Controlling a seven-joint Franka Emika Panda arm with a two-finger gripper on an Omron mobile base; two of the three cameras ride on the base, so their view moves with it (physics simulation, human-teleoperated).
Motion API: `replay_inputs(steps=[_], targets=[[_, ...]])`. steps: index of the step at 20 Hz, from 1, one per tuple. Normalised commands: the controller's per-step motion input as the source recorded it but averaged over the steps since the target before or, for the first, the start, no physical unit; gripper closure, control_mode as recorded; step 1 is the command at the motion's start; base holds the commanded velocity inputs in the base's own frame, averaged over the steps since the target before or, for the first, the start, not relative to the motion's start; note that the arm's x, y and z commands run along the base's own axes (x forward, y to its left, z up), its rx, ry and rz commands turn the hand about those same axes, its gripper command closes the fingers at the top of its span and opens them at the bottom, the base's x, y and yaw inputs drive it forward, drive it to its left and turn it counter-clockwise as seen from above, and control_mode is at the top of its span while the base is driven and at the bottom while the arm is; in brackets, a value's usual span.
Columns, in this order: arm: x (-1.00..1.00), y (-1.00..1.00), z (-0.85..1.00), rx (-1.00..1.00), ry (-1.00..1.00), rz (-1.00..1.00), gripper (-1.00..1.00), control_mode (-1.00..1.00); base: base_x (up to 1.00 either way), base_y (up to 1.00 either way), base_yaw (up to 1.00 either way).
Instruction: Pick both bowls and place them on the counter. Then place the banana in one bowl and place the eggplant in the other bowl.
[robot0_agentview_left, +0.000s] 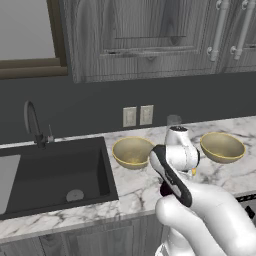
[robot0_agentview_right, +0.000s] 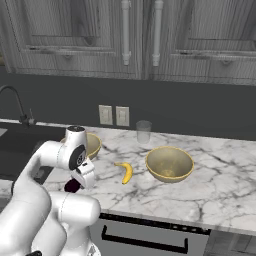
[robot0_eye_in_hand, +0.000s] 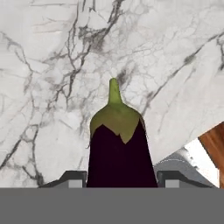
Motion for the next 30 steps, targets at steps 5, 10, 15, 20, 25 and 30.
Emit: replay_inputs(steps=[5, 10, 15, 20, 25, 30], targets=[[-0.06, -0.05, 0.89, 0.08, -0.21, 0.00, 1.00, -1.00, 0.00, 0.00, 0.00], [0.01, 0.00, 0.89, 0.07, -0.18, 0.00, 1.00, -1.00, 0.00, 0.00, 0.00], [0.09, 0.00, 0.77, 0.07, -0.12, 0.00, 1.00, -1.00, 0.00, 0.00, 0.00], [0.24, 0.05, 0.44, 0.07, -0.03, 0.00, 1.00, -1.00, 0.00, 0.00, 0.00], [0.43, 0.21, 0.06, 0.03, 0.00, 0.00, 1.00, -1.00, 0.00, 0.00, 0.00], [0.50, 0.35, -0.03, 0.00, 0.00, 0.00, 1.00, -1.00, 0.00, 0.00, 0.00]])
